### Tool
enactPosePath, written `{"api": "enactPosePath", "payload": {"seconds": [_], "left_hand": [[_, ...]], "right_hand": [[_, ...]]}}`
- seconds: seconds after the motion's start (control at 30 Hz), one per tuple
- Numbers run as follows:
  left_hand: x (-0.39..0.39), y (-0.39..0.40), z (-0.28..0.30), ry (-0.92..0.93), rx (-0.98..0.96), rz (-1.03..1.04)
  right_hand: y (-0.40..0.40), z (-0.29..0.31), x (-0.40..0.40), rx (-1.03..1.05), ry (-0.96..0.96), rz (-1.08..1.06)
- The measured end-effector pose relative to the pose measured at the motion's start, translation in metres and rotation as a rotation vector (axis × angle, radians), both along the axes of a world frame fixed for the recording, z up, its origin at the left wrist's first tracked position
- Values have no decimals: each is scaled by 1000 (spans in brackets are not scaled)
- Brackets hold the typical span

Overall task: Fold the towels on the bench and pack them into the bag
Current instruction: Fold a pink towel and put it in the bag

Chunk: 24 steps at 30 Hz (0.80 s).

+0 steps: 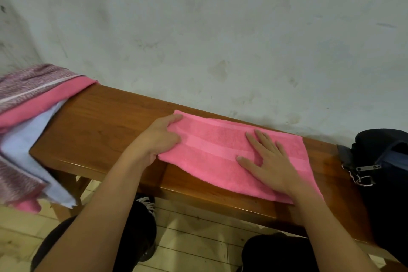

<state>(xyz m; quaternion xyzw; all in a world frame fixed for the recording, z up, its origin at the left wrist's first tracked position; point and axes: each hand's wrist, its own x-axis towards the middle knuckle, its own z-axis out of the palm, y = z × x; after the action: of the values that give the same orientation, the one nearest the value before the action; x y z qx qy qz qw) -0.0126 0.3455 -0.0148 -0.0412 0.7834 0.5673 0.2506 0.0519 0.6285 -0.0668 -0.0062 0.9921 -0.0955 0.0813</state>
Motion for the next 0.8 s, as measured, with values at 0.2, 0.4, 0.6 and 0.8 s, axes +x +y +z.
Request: {"api": "enactPosePath", "payload": {"seconds": [0.2,0.4,0.6,0.8], "left_hand": [[3,-10,11,-78,290,91],[14,-12,27,-66,612,97],[18,-12,39,-38,896,104],[14,-7,35,-34,1019,49]], "right_hand": [[-2,7,-1,15,-125,112],[-24,11,-10,100,-218,128],[-56,8,-19,131,-197,142],[-86,8,-26,126,-175,144]]}}
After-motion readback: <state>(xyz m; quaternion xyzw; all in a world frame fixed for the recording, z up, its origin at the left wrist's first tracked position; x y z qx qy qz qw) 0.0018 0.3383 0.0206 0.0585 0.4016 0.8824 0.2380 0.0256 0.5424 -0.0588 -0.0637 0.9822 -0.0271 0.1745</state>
